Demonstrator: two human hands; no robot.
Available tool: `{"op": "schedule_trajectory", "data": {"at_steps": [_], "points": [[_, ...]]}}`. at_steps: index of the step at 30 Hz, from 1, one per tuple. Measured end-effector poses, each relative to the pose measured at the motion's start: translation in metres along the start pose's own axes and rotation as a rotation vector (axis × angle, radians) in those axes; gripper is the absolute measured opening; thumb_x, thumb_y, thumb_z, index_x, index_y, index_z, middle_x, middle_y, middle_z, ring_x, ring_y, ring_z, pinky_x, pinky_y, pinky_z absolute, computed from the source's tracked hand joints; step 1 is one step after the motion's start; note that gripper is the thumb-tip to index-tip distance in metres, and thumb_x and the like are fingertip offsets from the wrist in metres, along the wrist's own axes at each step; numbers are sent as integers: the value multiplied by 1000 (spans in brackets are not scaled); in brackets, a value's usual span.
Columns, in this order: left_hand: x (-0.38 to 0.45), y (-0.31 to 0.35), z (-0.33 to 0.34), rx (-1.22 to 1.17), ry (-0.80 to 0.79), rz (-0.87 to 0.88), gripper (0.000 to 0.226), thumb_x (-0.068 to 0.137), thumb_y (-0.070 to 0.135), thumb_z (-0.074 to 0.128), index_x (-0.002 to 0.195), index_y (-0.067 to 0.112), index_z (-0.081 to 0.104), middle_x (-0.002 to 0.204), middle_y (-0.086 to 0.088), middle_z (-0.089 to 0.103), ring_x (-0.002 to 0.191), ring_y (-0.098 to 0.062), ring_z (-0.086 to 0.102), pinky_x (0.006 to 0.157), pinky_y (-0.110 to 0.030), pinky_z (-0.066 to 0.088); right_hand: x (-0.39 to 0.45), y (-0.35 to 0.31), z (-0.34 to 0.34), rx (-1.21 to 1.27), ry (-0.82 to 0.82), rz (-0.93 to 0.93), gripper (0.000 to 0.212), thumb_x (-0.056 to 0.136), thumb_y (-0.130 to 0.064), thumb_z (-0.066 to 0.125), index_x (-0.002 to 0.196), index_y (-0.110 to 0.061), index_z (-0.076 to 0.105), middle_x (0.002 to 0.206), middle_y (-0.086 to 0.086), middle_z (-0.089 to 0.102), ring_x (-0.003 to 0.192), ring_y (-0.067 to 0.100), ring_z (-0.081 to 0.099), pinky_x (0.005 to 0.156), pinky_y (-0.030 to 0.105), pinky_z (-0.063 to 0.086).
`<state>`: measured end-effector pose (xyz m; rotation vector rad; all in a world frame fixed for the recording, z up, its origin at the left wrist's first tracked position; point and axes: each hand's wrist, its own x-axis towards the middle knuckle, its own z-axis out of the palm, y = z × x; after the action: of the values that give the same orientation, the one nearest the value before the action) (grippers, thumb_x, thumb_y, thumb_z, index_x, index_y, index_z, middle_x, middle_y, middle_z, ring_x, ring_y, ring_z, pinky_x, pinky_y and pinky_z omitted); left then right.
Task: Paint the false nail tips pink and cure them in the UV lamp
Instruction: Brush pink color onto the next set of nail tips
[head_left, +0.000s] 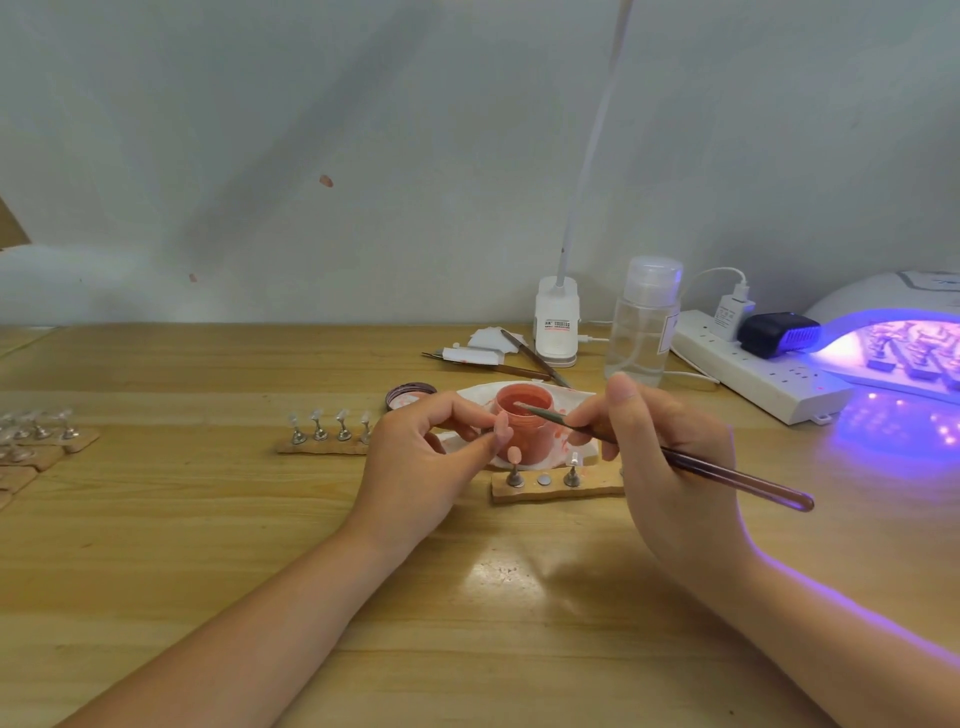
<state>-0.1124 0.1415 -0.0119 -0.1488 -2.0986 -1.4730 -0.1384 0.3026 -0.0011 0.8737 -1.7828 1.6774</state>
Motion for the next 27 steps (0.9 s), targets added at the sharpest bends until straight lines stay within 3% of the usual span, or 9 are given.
{"op": "schedule_trajectory", "data": {"at_steps": [3,8,11,15,19,22,25,27], "points": [[0,-1,-1,8,-6,9,14,73,15,75,66,25,68,64,15,63,60,-4,49,48,-15,33,0,-1,1,-57,-40,-64,33,91,-25,42,71,-19,67,65,-7,66,60,5,61,54,22,47],[1,-2,0,-5,8,0,16,72,11,75,65,24,68,62,14,62,59,0,47,49,-12,34,-5,1,2,7,-81,7,43,89,-30,43,62,-6,68,57,-17,62,53,-2,58,55,7,40],[1,-3,0,-11,13,2,17,72,11,75,64,24,68,62,15,61,58,1,46,48,-12,34,-4,1,1,43,-43,-1,42,89,-30,41,63,-10,67,55,-14,62,52,1,59,53,9,40],[2,-5,1,4,29,-6,15,72,9,76,64,20,68,60,14,58,58,1,45,48,-12,33,-1,2,2,-52,-53,-33,41,90,-29,42,68,-9,69,67,-8,68,64,5,64,60,21,49],[2,-5,1,10,31,6,19,72,10,76,62,24,67,62,15,59,58,1,44,49,-11,33,-4,3,2,56,-24,64,46,87,-37,42,58,-12,67,53,-11,63,50,6,60,53,15,44],[2,-5,1,14,33,-3,19,72,10,76,62,25,67,62,15,59,58,1,44,49,-12,34,-2,2,1,-2,-16,14,41,88,-36,41,63,-16,68,58,-6,65,55,8,60,54,20,46],[2,-5,1,21,30,-11,19,72,8,76,63,24,68,62,15,59,59,1,44,50,-13,34,-2,2,3,-46,-68,19,44,88,-35,42,66,-8,70,67,-14,67,63,4,64,59,18,47],[2,-5,1,22,31,-15,17,72,8,76,64,21,68,61,16,59,58,1,44,50,-12,34,-4,2,3,45,-60,76,47,86,-37,44,60,-5,68,55,-13,64,53,4,61,54,14,44]]}}
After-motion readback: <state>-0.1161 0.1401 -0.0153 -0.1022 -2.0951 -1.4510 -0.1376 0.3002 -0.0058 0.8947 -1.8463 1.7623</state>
